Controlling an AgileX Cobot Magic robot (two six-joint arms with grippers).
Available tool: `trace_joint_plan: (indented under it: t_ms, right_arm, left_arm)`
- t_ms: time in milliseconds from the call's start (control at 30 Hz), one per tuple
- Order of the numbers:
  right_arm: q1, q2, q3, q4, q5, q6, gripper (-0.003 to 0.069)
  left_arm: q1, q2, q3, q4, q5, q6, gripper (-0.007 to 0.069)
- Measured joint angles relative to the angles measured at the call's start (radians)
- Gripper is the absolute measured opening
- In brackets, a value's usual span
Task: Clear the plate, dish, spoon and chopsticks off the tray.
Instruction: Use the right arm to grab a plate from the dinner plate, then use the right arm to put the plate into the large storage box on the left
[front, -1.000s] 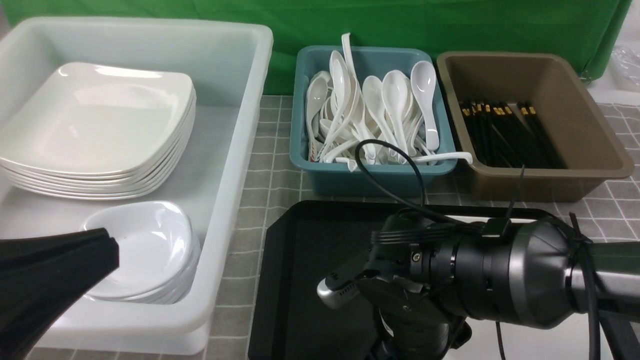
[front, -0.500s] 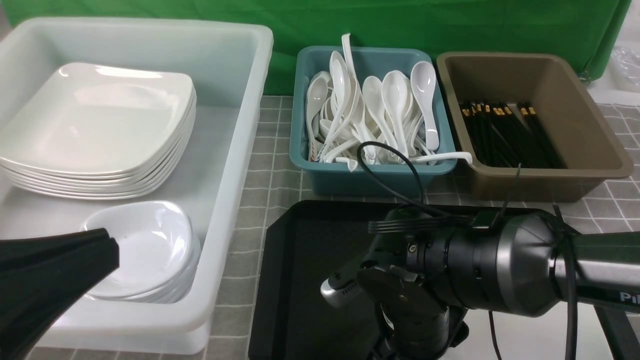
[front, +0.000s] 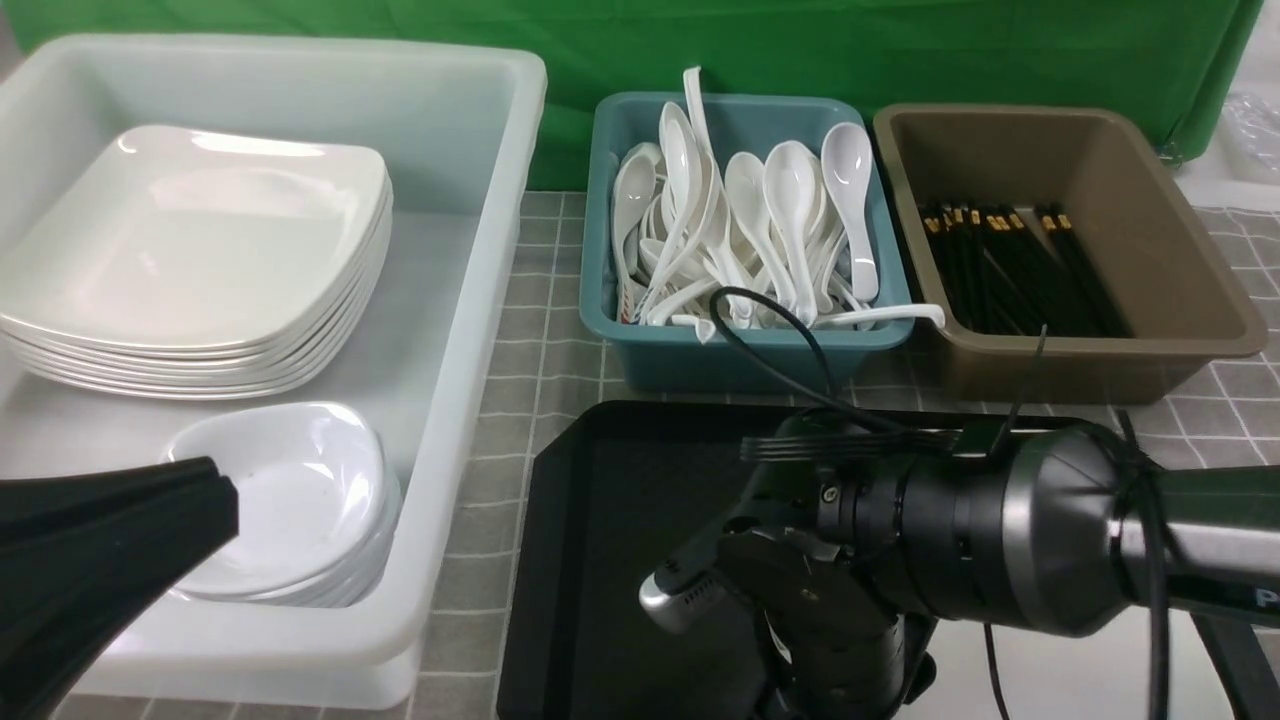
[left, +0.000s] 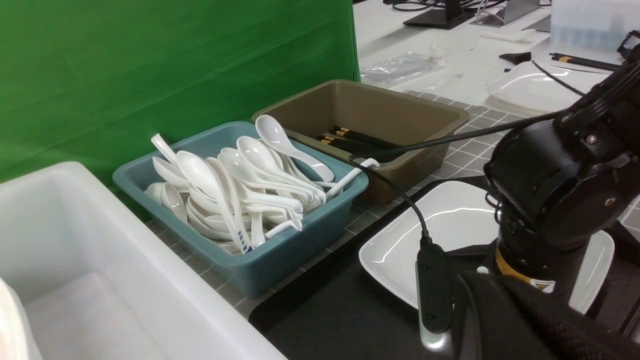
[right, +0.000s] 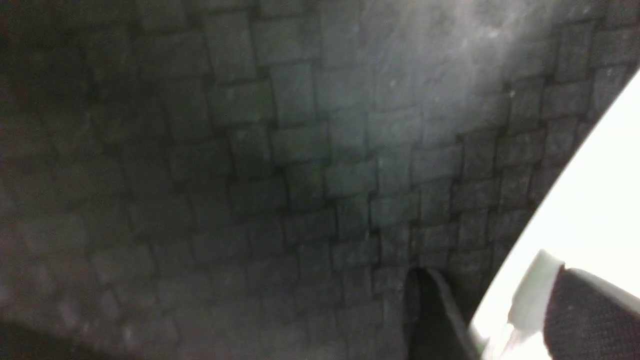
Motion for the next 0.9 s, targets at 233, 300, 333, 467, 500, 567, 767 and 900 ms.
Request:
trace_joint_plan:
  t_ms: [233,300,333,467,500,567,767,900]
  right_arm:
    - [0.097,-0.207,-0.054,0.014,0.151,-0.017,0.0159]
    - [0.115,-0.26,-0.078,0.007,0.187,-0.017,0.0122]
    - [0.129,-0.303,-0.098,-0.002,0.219,-0.015,0.0095]
    - [0.168,-0.409,-0.159,-0.017,0.25,-0.012,0.0059]
    - [0.178,-0.424,-0.172,-0.013,0.25,-0.012,0.0058]
    - [0.204,-0.454,-0.205,-0.007,0.251,-0.012,0.0058]
    - [0.232,-0.478,-0.322,-0.039,0.253,-0.046,0.0058]
    - [0.238,-0.456,-0.468,-0.102,0.254,-0.163,0.0058]
  left_arm:
    - [0.0,0.0,0.0,0.038,0.0,0.0,0.0011]
    - [0.0,0.0,0.0,0.049,0.0,0.0,0.0011]
    - [0.0,0.0,0.0,0.055,0.0,0.0,0.0011]
    - [0.0,0.0,0.0,0.063,-0.001,0.0,0.0011]
    - [0.0,0.0,0.0,0.064,-0.001,0.0,0.0011]
    - [0.0,0.0,0.0,0.068,-0.004,0.0,0.0011]
    - [0.0,0.0,0.0,0.086,-0.004,-0.023,0.0011]
    - [0.0,-0.002,0.0,0.238,0.009,-0.172,0.0011]
